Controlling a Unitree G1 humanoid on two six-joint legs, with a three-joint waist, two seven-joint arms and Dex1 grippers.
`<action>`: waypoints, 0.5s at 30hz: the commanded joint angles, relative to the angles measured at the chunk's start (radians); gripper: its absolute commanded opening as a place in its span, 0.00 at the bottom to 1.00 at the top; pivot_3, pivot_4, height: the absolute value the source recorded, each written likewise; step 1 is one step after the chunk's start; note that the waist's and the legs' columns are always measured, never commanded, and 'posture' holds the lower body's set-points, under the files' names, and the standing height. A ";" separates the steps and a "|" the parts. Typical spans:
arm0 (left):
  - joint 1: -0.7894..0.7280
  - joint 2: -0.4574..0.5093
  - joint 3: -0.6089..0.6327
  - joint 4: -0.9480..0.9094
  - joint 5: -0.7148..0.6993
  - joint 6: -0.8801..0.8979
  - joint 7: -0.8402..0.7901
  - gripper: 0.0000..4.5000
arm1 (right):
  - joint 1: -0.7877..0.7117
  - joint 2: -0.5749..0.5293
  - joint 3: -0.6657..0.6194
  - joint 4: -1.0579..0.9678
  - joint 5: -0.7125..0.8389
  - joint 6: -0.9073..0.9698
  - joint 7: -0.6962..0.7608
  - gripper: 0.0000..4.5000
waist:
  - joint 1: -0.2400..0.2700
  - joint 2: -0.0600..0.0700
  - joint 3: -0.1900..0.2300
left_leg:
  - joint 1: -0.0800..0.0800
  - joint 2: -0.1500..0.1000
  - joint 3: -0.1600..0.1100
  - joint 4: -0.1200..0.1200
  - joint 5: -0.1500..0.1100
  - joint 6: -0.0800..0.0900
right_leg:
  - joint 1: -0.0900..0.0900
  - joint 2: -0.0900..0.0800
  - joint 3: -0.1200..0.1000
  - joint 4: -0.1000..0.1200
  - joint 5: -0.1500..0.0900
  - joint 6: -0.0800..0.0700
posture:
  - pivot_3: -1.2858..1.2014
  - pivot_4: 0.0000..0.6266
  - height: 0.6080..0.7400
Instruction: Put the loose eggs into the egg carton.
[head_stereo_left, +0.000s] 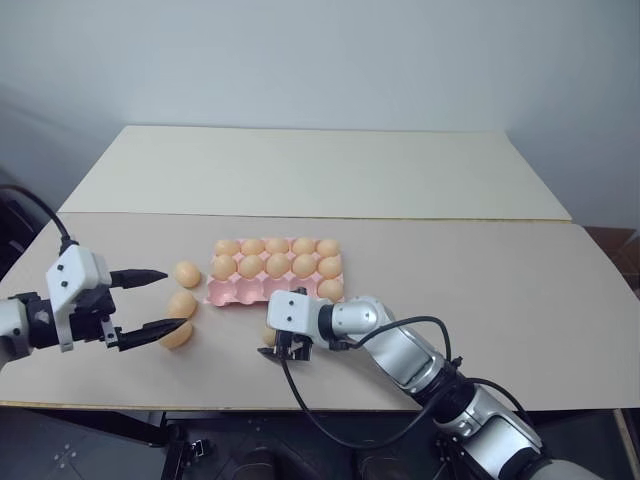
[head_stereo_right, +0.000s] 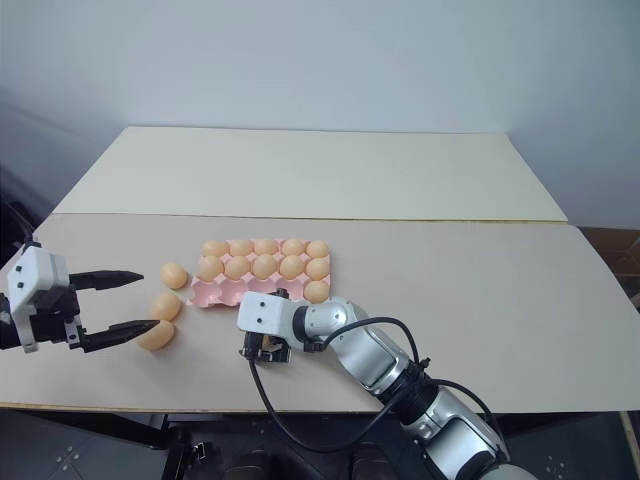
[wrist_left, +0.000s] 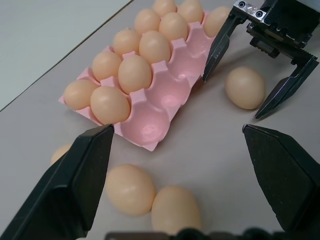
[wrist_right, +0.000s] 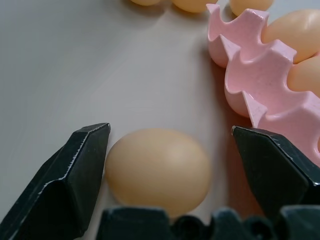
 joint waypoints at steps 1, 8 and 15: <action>-0.018 0.000 0.001 -0.002 0.001 -0.023 0.005 1.00 | -0.004 -0.004 -0.015 -0.027 -0.008 -0.001 0.009 0.72 | 0.000 0.000 0.000 | 0.000 0.000 0.000 0.000 0.000 0.000 | 0.000 0.000 0.000 0.000 0.000 0.000 | 0.52 0.24 1.00; -0.015 -0.003 0.000 0.006 0.009 -0.030 0.004 1.00 | 0.010 -0.023 -0.027 -0.061 -0.007 0.011 0.021 0.46 | 0.000 0.000 0.000 | 0.000 0.000 0.000 0.000 0.000 0.000 | 0.000 0.000 0.000 0.000 0.000 0.000 | 0.52 0.24 1.00; -0.022 0.002 -0.006 0.020 0.008 -0.042 0.001 1.00 | 0.021 -0.031 -0.060 -0.129 0.014 0.053 0.021 0.44 | 0.000 0.000 0.000 | -0.001 0.000 0.000 0.000 0.000 0.000 | 0.000 0.000 0.000 0.000 0.000 0.000 | 0.52 0.24 1.00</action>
